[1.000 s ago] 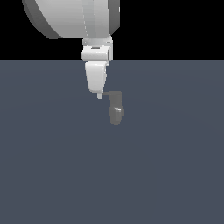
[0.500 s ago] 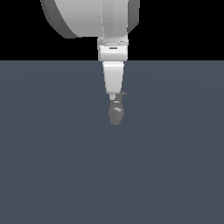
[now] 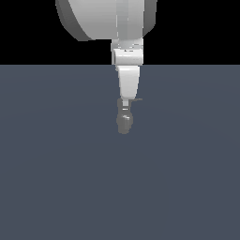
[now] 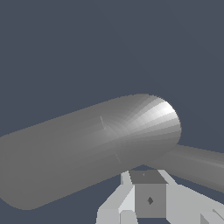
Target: Turn on the faucet by rotating a designated handle.
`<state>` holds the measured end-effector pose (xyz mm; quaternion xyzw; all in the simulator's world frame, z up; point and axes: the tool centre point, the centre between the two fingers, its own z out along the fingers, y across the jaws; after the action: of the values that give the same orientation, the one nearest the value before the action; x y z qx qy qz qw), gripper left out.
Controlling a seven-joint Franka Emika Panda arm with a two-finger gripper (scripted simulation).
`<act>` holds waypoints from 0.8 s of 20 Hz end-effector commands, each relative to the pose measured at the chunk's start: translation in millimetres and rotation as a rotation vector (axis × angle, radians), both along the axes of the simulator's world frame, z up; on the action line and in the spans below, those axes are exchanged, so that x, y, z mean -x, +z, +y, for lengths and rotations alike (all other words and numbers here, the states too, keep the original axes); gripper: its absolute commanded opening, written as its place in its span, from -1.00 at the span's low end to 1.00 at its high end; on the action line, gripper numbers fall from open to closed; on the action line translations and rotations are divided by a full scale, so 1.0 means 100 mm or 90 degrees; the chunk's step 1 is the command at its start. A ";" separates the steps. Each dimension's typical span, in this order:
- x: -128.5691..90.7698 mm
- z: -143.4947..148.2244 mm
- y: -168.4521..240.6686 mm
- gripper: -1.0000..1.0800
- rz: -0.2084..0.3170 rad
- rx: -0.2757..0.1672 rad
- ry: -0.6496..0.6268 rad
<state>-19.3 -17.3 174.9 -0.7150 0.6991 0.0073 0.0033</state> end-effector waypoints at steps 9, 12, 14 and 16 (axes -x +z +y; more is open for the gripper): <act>-0.20 -0.49 -0.01 -1.00 -0.005 0.006 -0.022; -0.24 -0.59 -0.02 -1.00 -0.004 0.007 -0.025; -0.27 -0.66 -0.02 -1.00 -0.004 0.008 -0.027; -0.30 -0.73 -0.02 -1.00 -0.004 0.008 -0.029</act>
<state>10.7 -62.4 174.8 -0.7122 0.7019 0.0032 0.0042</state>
